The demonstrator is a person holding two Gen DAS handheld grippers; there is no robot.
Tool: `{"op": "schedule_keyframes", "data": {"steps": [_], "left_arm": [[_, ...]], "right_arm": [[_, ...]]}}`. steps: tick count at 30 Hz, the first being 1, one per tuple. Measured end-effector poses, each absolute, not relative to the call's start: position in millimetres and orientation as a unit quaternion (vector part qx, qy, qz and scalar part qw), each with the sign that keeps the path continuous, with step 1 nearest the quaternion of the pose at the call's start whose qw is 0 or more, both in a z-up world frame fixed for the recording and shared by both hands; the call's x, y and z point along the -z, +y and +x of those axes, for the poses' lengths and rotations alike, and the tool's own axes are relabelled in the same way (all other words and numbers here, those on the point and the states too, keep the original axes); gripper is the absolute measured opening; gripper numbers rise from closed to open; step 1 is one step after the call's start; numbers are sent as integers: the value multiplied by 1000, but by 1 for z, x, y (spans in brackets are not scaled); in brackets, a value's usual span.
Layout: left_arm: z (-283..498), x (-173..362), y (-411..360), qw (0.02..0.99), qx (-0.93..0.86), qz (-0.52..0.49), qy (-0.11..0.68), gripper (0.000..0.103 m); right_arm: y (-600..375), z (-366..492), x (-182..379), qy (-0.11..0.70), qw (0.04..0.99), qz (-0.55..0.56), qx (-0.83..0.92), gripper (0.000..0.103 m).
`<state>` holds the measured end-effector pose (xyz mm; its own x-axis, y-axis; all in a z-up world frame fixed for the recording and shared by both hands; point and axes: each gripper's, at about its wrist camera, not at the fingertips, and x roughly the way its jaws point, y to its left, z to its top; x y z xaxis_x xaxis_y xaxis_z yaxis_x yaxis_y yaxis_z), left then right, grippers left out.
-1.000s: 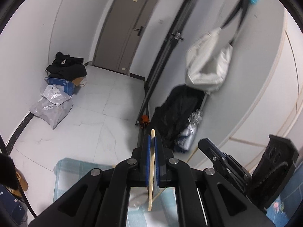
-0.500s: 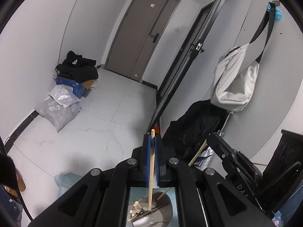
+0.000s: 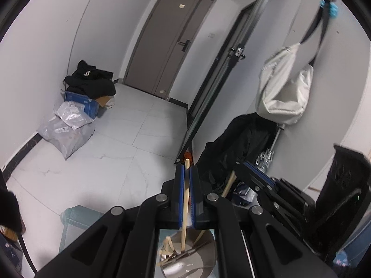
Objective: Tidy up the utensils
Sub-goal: 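Lower both held chopsticks into the white holder's compartment, then open both grippers above the holder to release the chopsticks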
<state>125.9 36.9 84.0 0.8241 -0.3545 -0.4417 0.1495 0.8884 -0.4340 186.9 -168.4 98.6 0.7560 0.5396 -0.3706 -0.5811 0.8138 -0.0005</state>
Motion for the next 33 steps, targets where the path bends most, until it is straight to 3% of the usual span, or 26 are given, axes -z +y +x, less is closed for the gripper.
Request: {"op": "schedule_keyframes", "data": {"steps": [16,24,29,33], "left_arm": [[101,-69,23,928,163,-157,296,1],[102,-54,21,908,165,-151,354,2],[101,-49,29,900,140,-165,377,13],[90,-52,33,906,122,-173,366,39]], "right_arm": [[-153,171,-73,205,907,-128,-346,5],[-161,184,-45,269,898,-78,-339,8],[-182,181,-43,284,902,-19,-325,14],[-198,168,-50,279,908,11,-312,22]]}}
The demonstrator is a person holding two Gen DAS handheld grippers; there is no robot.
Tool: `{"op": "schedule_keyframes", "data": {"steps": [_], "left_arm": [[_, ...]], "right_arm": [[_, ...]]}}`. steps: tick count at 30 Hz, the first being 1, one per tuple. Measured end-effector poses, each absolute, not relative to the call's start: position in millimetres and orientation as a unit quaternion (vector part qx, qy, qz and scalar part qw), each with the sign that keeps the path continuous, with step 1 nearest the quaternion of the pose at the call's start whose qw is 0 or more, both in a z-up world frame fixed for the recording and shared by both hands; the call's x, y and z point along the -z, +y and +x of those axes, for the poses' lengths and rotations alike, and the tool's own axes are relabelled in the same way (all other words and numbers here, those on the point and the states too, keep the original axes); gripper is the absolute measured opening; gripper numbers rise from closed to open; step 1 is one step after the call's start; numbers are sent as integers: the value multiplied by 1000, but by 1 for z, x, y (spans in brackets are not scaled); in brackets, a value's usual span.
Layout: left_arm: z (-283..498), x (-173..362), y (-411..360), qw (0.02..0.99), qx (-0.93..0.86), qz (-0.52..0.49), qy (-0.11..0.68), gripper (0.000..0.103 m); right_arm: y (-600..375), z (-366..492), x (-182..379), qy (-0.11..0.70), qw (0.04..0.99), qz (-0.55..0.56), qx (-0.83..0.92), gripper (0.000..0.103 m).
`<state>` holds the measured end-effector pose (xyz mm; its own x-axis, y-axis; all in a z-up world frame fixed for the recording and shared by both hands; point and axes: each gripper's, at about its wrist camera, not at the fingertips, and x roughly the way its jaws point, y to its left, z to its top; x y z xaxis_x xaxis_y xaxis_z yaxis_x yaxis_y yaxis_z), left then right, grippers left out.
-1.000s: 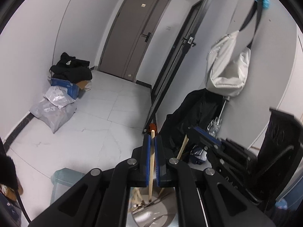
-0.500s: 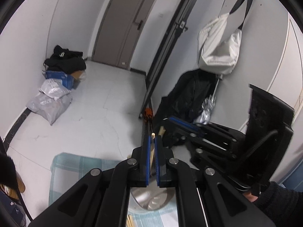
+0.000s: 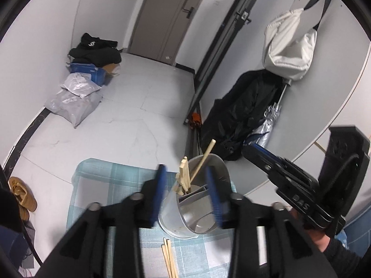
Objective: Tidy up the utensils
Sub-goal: 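Open both grippers above the holder to release the chopsticks, then move both grippers back down to the chopstick bundle on the cloth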
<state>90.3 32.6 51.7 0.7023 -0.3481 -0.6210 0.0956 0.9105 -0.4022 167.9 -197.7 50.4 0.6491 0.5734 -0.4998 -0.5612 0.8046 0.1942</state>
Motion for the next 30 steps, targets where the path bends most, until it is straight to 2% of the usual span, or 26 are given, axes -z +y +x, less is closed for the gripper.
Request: {"op": "schedule_keyframes", "data": {"steps": [2,3,6,9,14,16,20,23,27,30], "left_arm": [[83,-55,33,910,115,-170,359,40],[78,-58,33,914,108,-167,355,40],[71,-59,37,918,93,-171,347,40],[61,-60,41,922,71,-175,339,49],[48,-60,42,933,42,-150,323,52],[43,-59,42,936,35,-145,320,58],[32,-56,42,941,22,-138,309,62],[25,-53,40,944,12,-131,302,69],[16,-46,39,947,5,-131,294,78],[10,-40,41,948,-2,-134,289,83]], "right_arm": [[-205,159,-55,275,912,25,-304,33],[-208,155,-56,274,913,30,-301,35],[-215,140,-61,273,916,41,-291,35],[-215,126,-63,266,920,43,-284,35],[-216,99,-63,254,925,51,-277,43],[-218,89,-61,250,927,56,-273,45],[-221,71,-57,248,930,60,-263,50],[-222,58,-53,245,933,61,-255,57],[-223,44,-47,243,936,62,-246,58],[-223,36,-39,246,937,66,-239,62]]}}
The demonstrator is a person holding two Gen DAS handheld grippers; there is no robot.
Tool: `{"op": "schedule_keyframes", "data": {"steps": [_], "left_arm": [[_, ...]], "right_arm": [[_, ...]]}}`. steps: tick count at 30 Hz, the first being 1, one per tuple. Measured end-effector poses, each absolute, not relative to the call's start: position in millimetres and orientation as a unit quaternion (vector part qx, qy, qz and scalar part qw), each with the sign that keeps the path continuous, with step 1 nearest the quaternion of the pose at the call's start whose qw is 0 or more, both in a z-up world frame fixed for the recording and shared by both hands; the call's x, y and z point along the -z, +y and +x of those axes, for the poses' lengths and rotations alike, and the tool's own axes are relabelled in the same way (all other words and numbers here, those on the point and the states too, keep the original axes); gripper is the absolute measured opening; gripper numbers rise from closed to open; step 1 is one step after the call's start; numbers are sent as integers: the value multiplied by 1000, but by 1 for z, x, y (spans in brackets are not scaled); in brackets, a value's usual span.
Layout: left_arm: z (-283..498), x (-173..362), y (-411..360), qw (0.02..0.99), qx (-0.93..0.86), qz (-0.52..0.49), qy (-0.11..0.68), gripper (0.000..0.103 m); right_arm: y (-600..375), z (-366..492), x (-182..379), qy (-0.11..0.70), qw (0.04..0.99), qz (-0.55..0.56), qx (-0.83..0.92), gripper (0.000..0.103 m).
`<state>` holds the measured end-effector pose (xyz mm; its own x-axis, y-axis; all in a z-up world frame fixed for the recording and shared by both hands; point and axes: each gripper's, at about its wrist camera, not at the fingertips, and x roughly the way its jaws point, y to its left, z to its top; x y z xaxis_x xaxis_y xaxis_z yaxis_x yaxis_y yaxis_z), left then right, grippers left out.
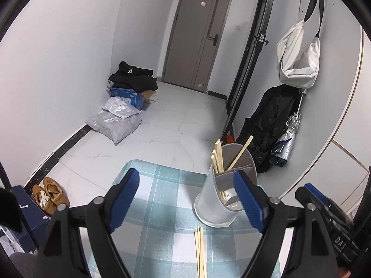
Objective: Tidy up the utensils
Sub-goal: 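Move both grippers back down to the chopstick bundle on the cloth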
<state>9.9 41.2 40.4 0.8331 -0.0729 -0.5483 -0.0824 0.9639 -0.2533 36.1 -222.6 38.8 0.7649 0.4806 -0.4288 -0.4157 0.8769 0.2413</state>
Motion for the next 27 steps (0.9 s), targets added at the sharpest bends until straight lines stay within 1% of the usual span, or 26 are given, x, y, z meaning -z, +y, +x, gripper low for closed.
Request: {"op": "schedule_keyframes", "data": {"steps": [1,4,6,10,13,16,22,27], "left_arm": [[8,-39,41,949,-11,-133,287,83],[5,-33,40,950,-20,-122,288,85],[5,-28,37,949,-22,-113,293,86],[5,-14,35,945,-6,-105,310,86],[5,-4,35,942,-8,-110,317,86],[7,4,35,941,-14,-102,323,86],[12,27,39,934,-24,-110,339,86],[15,43,38,927,-24,-89,362,86]], "right_arm": [[-222,34,-36,246,937,67,-237,63],[-222,29,-27,250,938,68,-230,70],[-220,24,-20,254,937,69,-228,72],[-218,18,-4,263,937,59,-221,82],[-218,15,12,265,938,42,-218,82],[-218,23,28,296,930,47,-210,82],[-214,24,45,317,925,28,-207,82],[-211,33,63,357,914,29,-190,82]]}}
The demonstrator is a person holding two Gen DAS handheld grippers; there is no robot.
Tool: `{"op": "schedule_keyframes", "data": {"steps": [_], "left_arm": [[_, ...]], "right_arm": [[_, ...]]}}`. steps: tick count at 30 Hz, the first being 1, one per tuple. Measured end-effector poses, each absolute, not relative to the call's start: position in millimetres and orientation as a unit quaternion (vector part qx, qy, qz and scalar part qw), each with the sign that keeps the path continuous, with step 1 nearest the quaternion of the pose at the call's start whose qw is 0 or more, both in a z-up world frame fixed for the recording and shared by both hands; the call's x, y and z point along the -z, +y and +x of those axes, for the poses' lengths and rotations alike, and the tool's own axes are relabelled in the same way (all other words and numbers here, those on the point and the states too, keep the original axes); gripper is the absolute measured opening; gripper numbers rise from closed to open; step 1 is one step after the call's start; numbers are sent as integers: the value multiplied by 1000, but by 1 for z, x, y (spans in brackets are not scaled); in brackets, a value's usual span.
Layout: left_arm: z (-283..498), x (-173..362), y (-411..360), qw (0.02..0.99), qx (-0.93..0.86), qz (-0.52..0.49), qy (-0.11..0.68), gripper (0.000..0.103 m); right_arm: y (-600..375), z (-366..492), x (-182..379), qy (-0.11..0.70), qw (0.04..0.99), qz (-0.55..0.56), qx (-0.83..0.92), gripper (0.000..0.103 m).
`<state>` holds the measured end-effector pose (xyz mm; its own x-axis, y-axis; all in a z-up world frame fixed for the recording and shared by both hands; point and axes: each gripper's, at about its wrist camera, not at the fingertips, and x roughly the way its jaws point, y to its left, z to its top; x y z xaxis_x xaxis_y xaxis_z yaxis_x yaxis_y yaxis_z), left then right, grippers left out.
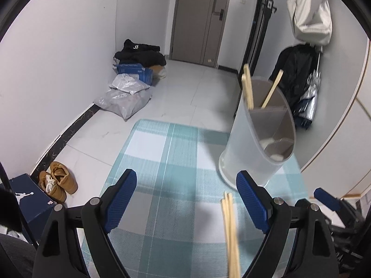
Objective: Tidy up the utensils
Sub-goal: 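Move both grippers back down to the chopstick bundle on the cloth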
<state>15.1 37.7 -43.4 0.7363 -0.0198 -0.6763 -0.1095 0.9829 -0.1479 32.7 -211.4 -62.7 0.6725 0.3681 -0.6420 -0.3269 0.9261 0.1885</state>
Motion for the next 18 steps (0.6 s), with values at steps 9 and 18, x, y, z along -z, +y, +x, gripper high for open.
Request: {"op": "schedule_keyframes", "data": {"steps": [9,18], "left_arm": [[28,57,47,907,-23,-107,407,86],[37,69,58,892,-43,-112,436,86]], "right_arm": [[-197,52,89,420,890,16,-178,82],[-174,70,117,467,867,-8,-171,78]]}}
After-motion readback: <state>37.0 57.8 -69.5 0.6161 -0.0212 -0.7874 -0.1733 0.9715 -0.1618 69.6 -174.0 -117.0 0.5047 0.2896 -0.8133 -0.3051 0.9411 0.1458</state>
